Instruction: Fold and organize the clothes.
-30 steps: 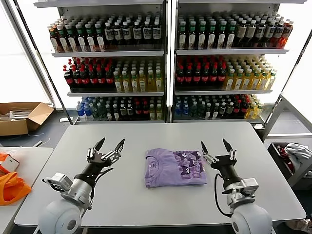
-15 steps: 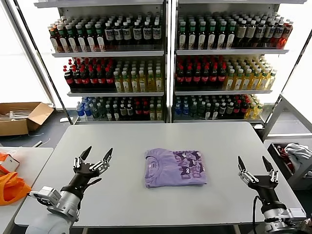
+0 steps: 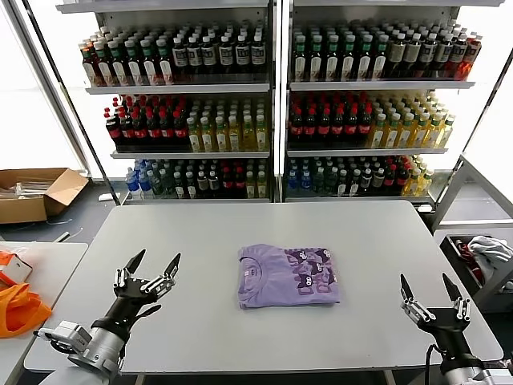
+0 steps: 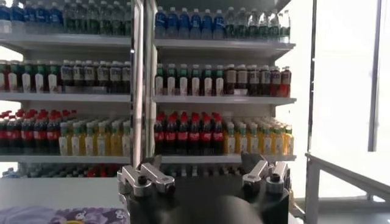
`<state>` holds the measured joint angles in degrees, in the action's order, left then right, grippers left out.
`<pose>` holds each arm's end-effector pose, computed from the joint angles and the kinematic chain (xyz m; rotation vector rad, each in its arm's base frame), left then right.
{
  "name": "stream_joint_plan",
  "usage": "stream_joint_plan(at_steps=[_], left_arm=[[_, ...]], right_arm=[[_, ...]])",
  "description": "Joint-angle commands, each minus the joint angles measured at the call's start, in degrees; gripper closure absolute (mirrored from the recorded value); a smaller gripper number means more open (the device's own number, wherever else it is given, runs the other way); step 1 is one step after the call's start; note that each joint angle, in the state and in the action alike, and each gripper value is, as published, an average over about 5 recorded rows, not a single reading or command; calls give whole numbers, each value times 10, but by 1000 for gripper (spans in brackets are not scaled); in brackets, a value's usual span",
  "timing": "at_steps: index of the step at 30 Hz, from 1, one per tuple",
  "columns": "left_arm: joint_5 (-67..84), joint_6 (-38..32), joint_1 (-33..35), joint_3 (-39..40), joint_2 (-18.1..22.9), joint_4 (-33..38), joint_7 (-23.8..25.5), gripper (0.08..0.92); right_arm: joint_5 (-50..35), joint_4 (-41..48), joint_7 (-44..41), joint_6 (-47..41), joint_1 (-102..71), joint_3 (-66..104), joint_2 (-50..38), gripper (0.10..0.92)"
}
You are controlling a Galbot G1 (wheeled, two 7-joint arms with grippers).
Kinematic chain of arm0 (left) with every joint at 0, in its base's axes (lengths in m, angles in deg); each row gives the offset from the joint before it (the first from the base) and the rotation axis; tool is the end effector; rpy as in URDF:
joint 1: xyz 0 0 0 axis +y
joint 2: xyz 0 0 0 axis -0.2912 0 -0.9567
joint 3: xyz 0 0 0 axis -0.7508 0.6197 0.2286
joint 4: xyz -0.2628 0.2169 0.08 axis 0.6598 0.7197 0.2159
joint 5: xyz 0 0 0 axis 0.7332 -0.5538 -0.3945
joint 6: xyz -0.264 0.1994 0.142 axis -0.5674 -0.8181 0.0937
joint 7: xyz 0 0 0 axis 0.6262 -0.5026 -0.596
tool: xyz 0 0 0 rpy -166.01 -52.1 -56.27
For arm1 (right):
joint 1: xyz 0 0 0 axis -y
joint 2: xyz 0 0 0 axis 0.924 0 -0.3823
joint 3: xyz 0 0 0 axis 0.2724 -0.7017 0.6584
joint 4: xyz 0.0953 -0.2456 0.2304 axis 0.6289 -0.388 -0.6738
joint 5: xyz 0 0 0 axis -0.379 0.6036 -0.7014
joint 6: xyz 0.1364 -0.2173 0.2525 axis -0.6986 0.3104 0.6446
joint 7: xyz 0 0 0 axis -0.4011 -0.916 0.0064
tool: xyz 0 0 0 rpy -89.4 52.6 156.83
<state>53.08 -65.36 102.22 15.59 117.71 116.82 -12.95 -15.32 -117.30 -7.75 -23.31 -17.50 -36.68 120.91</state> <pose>0.1971 0.0901 -0.2304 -0.3808 -3.0451 0.2252 0.1395 -0.1327 -0.2589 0.0589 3.1320 -0.0635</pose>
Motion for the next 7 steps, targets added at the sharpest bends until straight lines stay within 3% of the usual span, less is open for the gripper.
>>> stream_joint_plan(at_steps=[1,7], left_arm=[[-5,2,29,-24,13,14,48,177],[-15,3,32,-28,21,12,56,177]], right_arm=[[17,-7,-7,11,-32,12,11,203],[17,-8,-9,11,-37,7,6,203]])
